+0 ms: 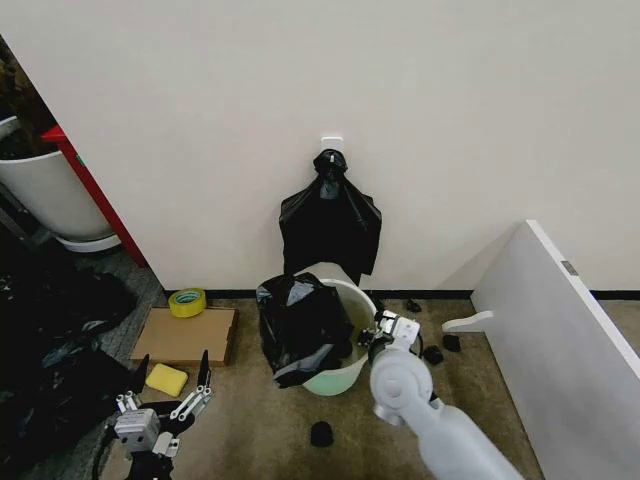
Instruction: Place the garbage bag over the trash bin.
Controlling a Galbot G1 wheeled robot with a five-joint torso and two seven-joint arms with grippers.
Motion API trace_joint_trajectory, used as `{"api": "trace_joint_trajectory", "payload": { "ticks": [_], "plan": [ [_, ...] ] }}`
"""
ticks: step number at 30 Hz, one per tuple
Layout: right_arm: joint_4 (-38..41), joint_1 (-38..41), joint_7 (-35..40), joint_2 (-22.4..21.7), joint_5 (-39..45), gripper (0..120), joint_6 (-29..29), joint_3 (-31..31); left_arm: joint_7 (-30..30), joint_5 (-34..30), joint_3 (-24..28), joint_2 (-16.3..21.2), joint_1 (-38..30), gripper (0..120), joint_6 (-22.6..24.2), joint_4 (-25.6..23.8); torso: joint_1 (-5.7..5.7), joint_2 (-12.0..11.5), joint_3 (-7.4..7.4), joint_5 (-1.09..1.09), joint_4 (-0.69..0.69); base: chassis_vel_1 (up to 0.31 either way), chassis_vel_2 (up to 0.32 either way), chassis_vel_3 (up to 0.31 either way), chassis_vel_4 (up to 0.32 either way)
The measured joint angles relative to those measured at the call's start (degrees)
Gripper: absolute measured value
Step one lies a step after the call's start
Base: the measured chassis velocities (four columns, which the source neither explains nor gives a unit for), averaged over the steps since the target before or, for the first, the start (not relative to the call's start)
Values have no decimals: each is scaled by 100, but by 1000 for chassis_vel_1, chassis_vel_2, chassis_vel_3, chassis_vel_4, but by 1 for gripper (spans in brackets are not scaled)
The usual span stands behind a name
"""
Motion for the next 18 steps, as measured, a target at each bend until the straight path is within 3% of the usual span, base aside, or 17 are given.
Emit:
{"api": "trace_joint_trajectory", "payload": {
  "ticks": [15, 18],
  "plan": [
    [-428, -175, -540, 19, -528, 0, 156, -100, -5, 105, 103, -33, -8, 100, 16, -1, 0, 0, 0, 1, -1, 0, 0, 0, 0],
    [-429, -240, -560, -21, -739, 14, 134, -118, -69, 112, 138, -45, -47, 100, 0, -20, 0, 0, 0, 1, -1, 0, 0, 0, 0]
  ]
}}
